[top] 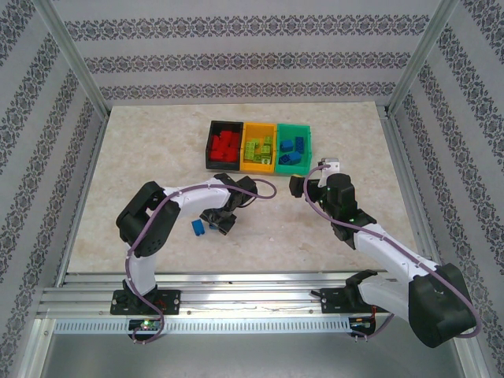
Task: Sort the legos into containers by color
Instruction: Pick up the lego from the center of the table.
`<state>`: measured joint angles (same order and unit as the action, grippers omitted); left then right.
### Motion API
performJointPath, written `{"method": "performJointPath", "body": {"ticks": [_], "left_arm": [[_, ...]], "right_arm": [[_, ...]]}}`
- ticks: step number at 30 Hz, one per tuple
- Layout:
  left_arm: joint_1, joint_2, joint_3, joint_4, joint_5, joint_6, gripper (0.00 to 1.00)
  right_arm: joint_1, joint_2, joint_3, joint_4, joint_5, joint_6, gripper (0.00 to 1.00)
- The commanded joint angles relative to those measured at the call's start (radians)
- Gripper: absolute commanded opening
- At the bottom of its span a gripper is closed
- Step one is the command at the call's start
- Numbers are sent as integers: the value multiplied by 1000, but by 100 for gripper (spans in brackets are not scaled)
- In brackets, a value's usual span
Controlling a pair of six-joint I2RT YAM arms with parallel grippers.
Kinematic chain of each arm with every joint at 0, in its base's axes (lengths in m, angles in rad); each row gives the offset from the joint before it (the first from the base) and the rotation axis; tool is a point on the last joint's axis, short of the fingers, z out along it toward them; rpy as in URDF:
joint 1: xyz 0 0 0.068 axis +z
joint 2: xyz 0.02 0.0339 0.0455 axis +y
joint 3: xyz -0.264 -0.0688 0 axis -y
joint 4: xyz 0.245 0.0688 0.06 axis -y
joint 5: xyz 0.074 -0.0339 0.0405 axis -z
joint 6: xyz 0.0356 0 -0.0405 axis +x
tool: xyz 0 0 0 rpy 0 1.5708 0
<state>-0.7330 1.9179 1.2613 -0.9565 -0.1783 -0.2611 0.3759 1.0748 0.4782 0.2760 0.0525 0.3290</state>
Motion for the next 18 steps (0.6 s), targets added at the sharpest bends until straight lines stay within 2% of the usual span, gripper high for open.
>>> {"method": "performJointPath", "body": {"ticks": [1, 11, 18], "left_arm": [[4, 12, 10, 37, -30, -3, 51], [22, -69, 13, 85, 7, -3, 38], [35, -94, 19, 117, 34, -9, 34]], "right_arm": [[11, -9, 2, 8, 8, -17, 98], [13, -5, -3, 14, 18, -17, 98], [14, -5, -2, 19, 11, -16, 98]]}}
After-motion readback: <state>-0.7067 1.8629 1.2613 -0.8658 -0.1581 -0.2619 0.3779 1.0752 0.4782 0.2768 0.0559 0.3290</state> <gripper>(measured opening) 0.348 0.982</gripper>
